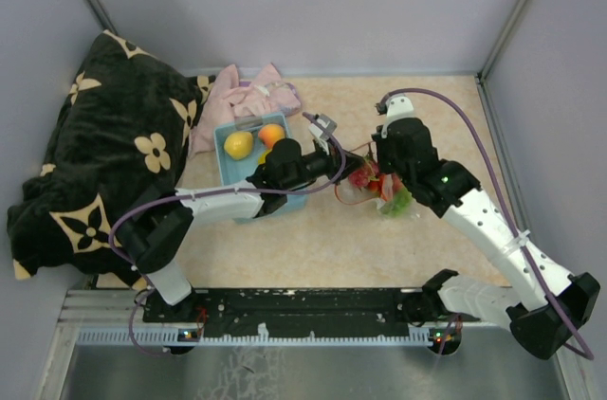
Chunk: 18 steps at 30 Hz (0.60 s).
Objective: Place the food in the zip-top bag and seal the zipper
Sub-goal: Place the fake fruit in the zipper food storage bag.
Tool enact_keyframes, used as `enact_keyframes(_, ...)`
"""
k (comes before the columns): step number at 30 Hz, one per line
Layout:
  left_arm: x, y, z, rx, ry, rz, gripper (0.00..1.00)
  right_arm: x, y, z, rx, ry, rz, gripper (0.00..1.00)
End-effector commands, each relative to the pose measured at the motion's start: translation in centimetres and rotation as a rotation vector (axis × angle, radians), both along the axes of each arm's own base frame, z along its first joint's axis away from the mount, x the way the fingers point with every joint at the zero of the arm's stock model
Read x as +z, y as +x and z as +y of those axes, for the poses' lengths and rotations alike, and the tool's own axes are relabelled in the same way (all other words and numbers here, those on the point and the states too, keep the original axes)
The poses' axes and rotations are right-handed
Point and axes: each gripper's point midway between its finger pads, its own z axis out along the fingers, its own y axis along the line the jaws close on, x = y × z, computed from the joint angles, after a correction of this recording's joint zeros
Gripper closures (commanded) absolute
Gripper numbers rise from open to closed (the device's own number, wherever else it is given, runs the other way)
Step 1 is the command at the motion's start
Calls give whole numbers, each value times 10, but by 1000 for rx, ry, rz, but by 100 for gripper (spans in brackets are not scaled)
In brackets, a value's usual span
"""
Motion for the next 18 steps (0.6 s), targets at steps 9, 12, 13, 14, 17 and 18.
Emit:
enact_keyframes(9, 2, 8, -20, -15, 160, -120, 92, 42, 3, 0, -4, 76, -112, 100)
enact_keyframes(12, -6, 1, -24, -53, 196, -97, 81, 41, 3, 0, -4, 71, -112, 100)
enact_keyframes(13, -7, 0, -23, -55, 199, -92, 75, 42, 3, -1, -7, 71, -114, 100)
enact_keyframes(14, -5, -2, -21, -54, 195, -89, 69, 41, 3, -2, -9, 71, -114, 100)
enact_keyframes(17, 1, -6, -14, -49, 186, -89, 58, 41, 3, -2, -11, 69, -116, 100)
enact_keyframes(18, 4, -7, -13, -50, 184, -90, 53, 41, 3, -2, -12, 69, -116, 100)
